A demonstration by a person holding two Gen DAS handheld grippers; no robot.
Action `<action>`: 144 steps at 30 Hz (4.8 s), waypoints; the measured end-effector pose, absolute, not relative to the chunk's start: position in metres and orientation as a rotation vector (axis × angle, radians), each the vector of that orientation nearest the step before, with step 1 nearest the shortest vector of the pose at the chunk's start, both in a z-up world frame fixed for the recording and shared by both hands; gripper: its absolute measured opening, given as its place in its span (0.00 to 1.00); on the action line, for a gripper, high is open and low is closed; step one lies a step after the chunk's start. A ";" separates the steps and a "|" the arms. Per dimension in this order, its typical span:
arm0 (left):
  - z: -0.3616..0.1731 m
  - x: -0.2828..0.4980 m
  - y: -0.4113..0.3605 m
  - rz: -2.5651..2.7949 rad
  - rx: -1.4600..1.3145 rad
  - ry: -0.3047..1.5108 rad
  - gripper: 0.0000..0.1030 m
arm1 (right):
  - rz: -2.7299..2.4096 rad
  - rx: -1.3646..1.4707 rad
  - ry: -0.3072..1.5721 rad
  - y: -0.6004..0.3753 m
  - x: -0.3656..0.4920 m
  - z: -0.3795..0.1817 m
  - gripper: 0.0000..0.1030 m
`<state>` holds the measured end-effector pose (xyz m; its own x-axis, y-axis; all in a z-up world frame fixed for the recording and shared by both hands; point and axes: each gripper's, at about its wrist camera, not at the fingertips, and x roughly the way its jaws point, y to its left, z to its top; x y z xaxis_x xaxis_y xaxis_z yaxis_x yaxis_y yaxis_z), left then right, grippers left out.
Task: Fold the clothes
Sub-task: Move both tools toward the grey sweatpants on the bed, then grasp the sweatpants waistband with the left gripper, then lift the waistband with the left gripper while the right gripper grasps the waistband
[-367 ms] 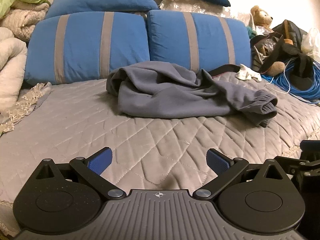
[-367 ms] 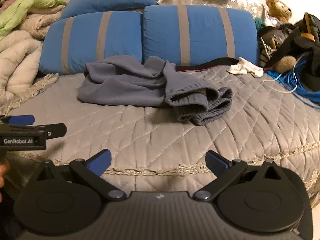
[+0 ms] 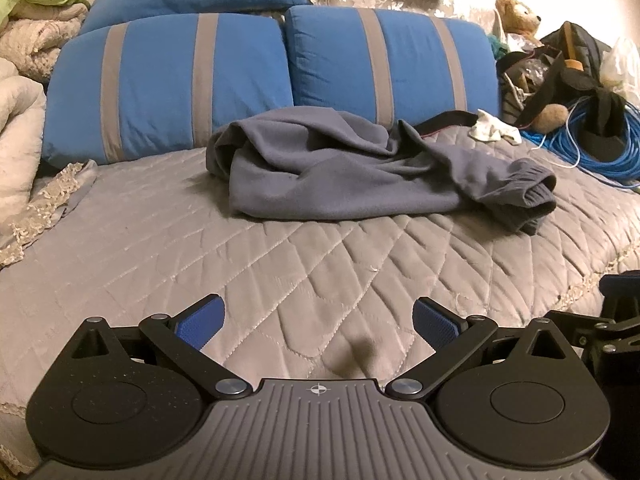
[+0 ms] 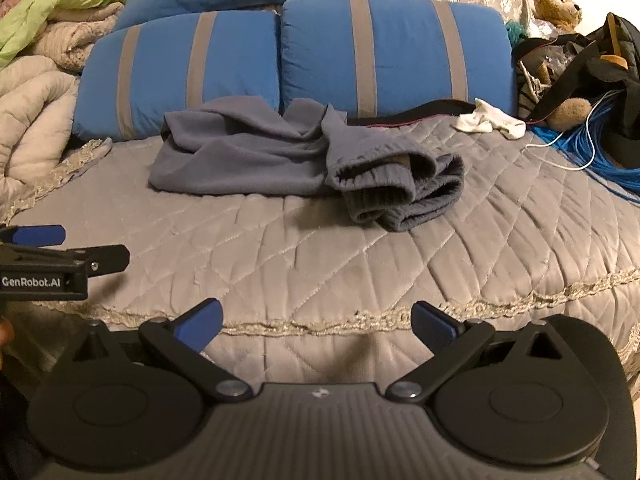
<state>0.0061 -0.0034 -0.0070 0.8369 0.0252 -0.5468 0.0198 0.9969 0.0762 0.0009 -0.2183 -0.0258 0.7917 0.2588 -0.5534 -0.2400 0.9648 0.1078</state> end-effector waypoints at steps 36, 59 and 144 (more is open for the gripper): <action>0.018 0.013 -0.035 -0.037 0.062 0.581 1.00 | 0.184 -0.037 0.605 -0.239 -0.009 0.002 1.00; 0.062 0.051 -0.110 -0.405 0.448 0.448 0.99 | 0.209 0.128 0.521 -0.279 -0.017 0.027 1.00; 0.072 0.064 -0.107 -0.284 0.828 0.072 0.09 | 0.179 0.007 0.588 -0.237 0.021 -0.003 1.00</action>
<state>0.0641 -0.1066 0.0724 0.9597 -0.2213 -0.1733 0.2771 0.6409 0.7158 0.0205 -0.2373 -0.0031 0.8171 0.1700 -0.5508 -0.1659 0.9845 0.0576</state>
